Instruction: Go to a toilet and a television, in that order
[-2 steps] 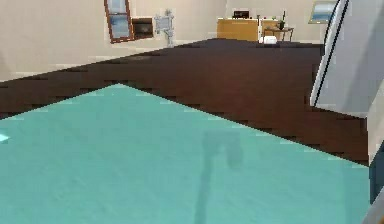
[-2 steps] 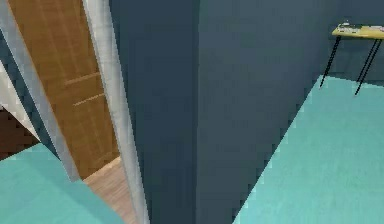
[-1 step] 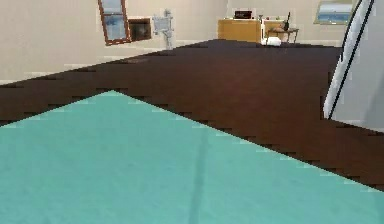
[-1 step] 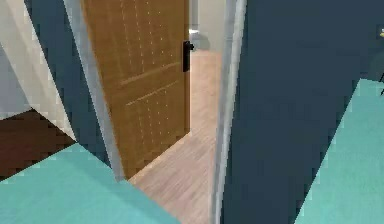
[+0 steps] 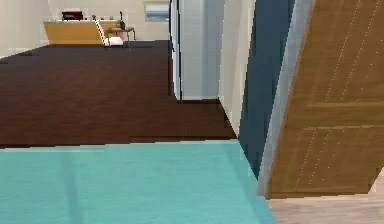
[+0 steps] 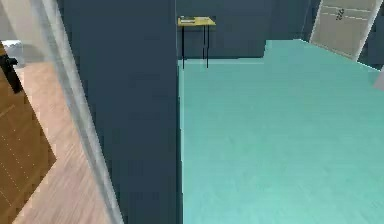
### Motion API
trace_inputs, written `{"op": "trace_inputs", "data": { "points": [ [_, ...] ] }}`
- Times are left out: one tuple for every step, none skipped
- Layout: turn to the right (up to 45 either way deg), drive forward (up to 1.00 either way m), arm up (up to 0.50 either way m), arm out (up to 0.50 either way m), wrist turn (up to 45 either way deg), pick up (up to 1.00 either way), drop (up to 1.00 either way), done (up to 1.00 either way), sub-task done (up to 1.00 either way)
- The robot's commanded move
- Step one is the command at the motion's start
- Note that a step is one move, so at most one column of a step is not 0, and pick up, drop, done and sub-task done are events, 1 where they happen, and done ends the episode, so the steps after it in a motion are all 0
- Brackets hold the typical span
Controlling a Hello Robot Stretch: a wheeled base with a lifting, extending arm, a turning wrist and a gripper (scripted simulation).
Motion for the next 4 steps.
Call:
{"op": "trace_inputs", "data": {
  "points": [
    [0.0, 0.70, 0.00, 0.00, 0.0, 0.00, 0.00, 0.00, 0.00],
    [45.0, 0.00, 0.00, 0.00, 0.0, 0.00, 0.00, 0.00, 0.00],
    [33.0, 0.00, 0.00, 0.00, 0.0, 0.00, 0.00, 0.00, 0.00],
    [0.0, 0.30, 0.00, 0.00, 0.0, 0.00, 0.00, 0.00, 0.00]
  ]
}}
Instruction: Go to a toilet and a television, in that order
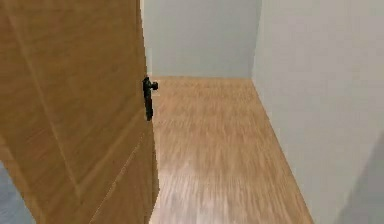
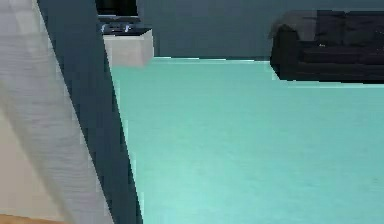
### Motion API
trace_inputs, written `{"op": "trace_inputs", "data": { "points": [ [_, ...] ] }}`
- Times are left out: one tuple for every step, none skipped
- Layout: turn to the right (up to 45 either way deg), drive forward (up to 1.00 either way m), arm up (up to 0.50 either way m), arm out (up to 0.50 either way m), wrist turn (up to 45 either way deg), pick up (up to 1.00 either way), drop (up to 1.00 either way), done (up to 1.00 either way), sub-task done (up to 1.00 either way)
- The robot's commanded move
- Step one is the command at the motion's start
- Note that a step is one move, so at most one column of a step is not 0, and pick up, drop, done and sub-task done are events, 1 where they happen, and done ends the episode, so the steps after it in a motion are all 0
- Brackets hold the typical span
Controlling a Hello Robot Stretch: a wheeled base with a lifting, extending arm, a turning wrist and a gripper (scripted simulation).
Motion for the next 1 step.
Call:
{"op": "trace_inputs", "data": {
  "points": [
    [9.0, 0.00, 0.00, 0.00, 0.0, 0.00, 0.00, 0.00, 0.00]
  ]
}}
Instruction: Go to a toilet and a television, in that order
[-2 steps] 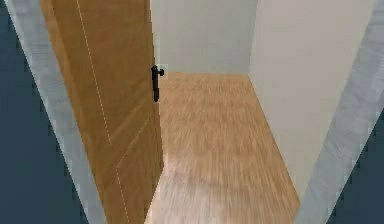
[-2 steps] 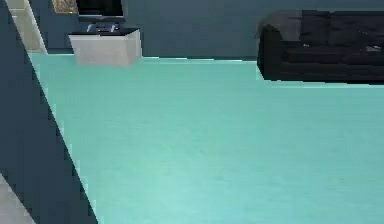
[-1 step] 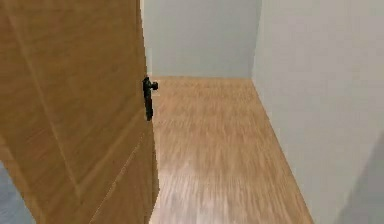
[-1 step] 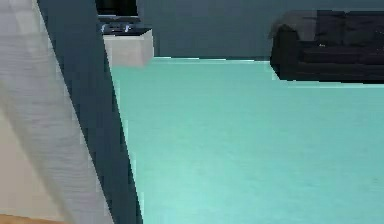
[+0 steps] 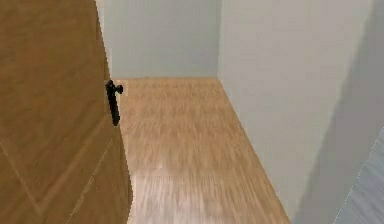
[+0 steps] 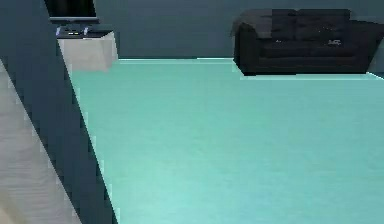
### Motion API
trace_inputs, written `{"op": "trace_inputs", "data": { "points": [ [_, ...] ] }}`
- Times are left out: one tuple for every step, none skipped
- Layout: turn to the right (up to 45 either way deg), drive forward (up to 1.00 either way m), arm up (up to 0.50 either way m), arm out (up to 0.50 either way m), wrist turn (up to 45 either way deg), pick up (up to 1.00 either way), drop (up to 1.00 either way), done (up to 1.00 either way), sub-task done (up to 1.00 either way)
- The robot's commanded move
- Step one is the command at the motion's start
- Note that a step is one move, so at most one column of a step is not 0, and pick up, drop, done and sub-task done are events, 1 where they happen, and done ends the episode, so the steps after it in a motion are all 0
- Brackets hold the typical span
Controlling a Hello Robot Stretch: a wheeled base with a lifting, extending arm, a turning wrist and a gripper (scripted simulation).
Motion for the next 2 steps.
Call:
{"op": "trace_inputs", "data": {
  "points": [
    [0.0, 0.30, 0.00, 0.00, 0.0, 0.00, 0.00, 0.00, 0.00],
    [-6.0, 0.00, 0.00, 0.00, 0.0, 0.00, 0.00, 0.00, 0.00]
  ]
}}
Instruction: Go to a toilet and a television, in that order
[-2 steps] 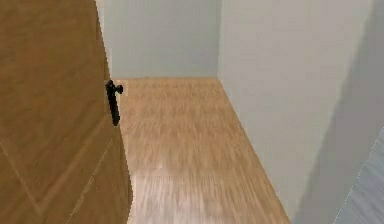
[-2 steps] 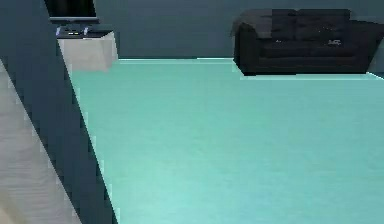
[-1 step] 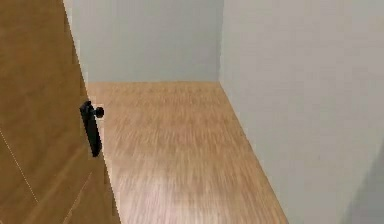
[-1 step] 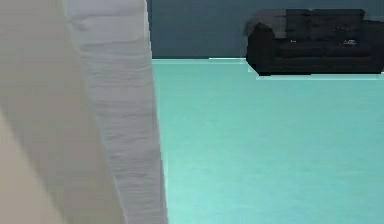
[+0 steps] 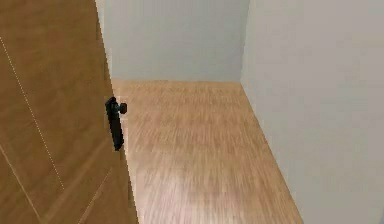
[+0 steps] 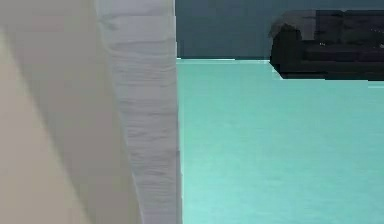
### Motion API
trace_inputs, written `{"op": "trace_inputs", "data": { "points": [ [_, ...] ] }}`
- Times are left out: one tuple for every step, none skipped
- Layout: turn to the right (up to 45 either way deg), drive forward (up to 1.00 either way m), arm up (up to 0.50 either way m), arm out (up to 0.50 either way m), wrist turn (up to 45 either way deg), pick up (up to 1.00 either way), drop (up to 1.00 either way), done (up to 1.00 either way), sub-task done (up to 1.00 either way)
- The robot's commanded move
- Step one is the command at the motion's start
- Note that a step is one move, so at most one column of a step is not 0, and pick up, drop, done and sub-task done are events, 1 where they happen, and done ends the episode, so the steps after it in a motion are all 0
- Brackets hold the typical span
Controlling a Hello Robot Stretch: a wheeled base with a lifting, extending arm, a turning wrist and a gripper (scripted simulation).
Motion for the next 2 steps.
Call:
{"op": "trace_inputs", "data": {
  "points": [
    [0.0, 1.00, 0.00, 0.00, 0.0, 0.00, 0.00, 0.00, 0.00],
    [0.0, 0.05, 0.00, 0.00, 0.0, 0.00, 0.00, 0.00, 0.00]
  ]
}}
